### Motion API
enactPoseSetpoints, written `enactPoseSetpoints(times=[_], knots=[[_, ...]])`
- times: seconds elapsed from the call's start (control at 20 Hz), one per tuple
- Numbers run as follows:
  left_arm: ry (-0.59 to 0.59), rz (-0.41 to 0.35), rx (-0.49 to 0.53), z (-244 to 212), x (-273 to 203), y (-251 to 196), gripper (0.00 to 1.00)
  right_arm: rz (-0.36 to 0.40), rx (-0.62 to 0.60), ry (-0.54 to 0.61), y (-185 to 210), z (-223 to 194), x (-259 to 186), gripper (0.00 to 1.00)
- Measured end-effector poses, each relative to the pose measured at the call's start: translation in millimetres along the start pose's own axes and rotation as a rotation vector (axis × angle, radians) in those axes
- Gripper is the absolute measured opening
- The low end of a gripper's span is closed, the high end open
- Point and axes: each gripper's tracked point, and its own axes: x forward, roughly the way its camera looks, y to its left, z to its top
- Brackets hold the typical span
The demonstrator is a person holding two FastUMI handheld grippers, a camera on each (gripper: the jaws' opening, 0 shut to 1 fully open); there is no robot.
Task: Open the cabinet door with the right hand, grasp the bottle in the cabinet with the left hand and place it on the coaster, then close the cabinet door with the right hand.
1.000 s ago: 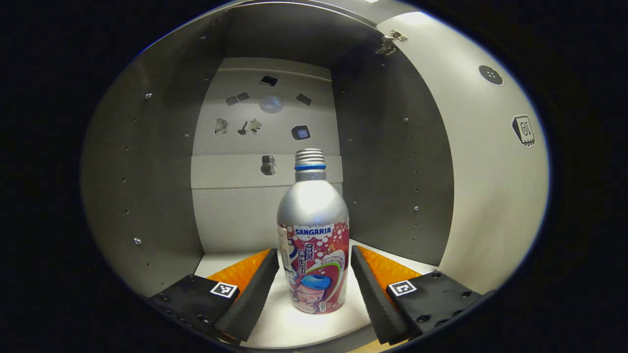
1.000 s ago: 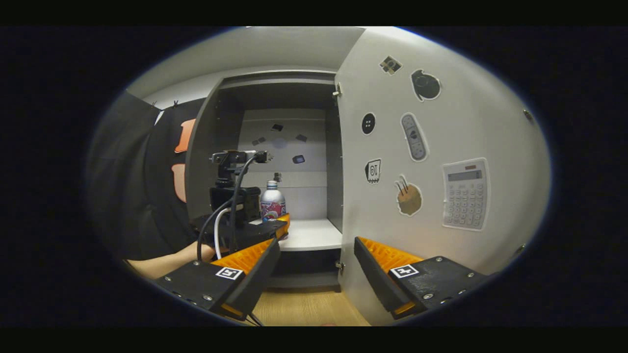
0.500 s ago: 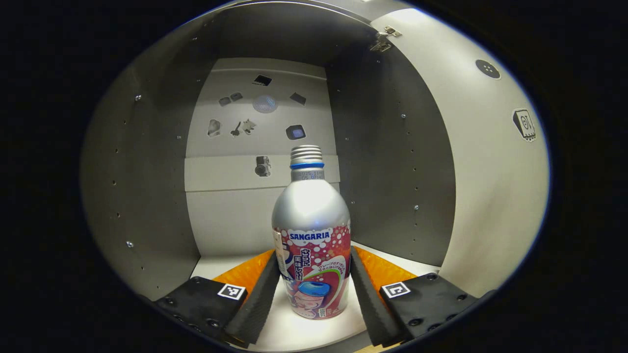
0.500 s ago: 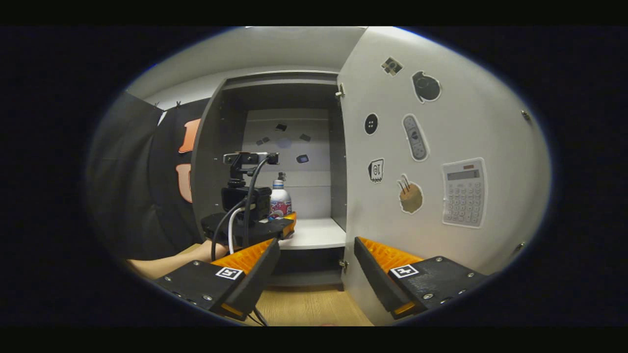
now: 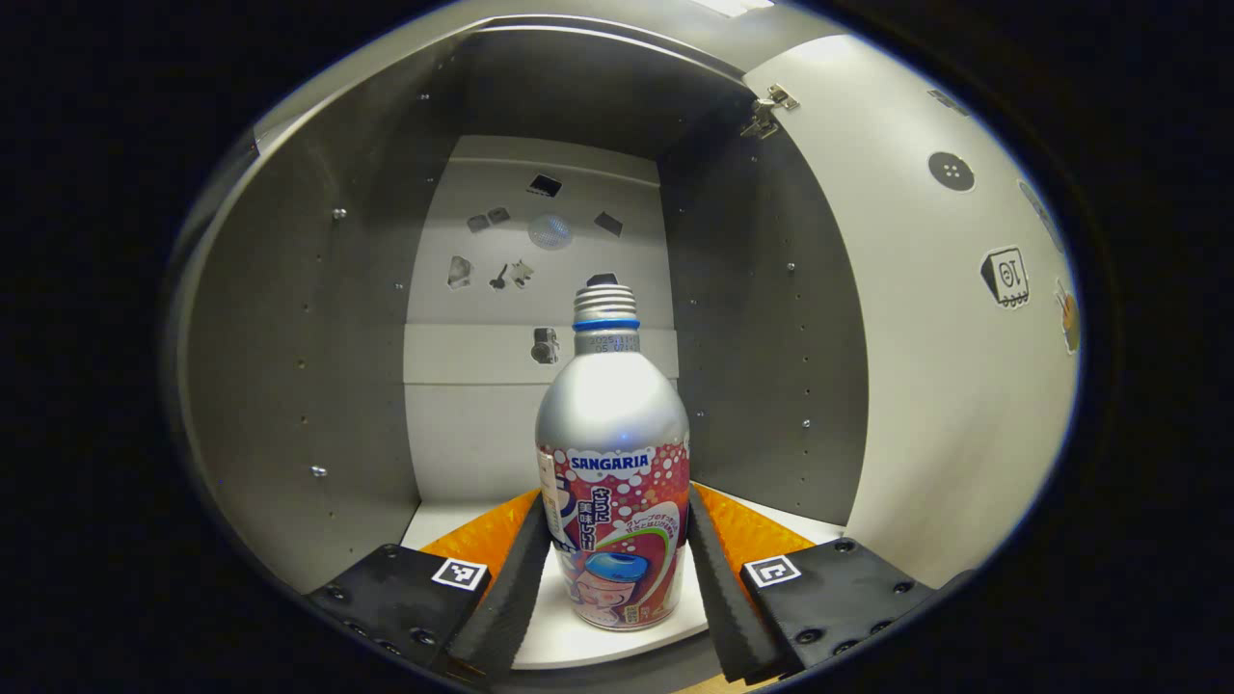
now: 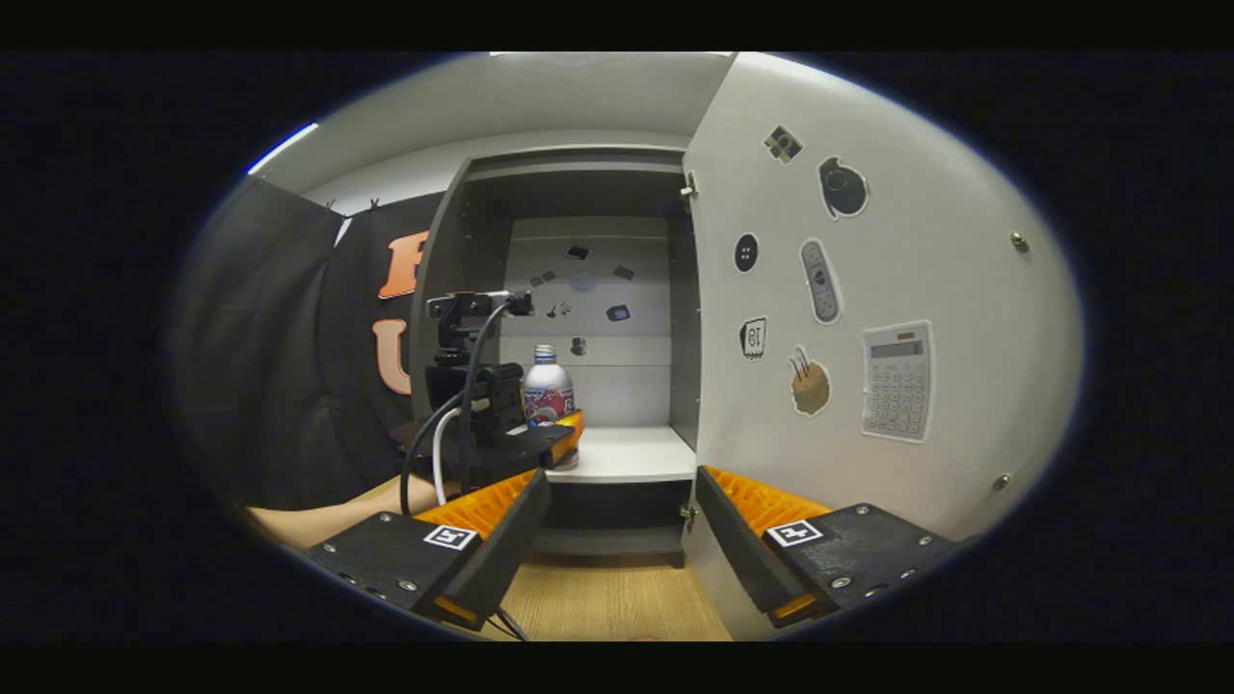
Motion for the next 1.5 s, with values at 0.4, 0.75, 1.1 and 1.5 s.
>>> enactPoseSetpoints(times=[0.4, 0.75, 1.1, 1.5], knots=[[-0.047, 0.070, -0.004, 17.3, -97.8, 12.1, 0.83, 0.076, -0.074, -0.039, 10.6, 1.2, -23.8, 0.94], [-0.060, 0.026, -0.001, -2.2, -178.4, 25.8, 0.82, -0.012, -0.053, -0.086, 33.2, 3.9, -46.5, 0.93], [-0.028, -0.052, 0.045, -53.2, -253.5, 36.9, 0.83, -0.094, 0.042, -0.038, 58.3, -22.8, -63.7, 0.93], [-0.014, 0.029, -0.016, -121.8, -307.0, 43.8, 0.82, -0.172, 0.002, -0.001, 44.8, -44.8, -82.3, 0.93]])
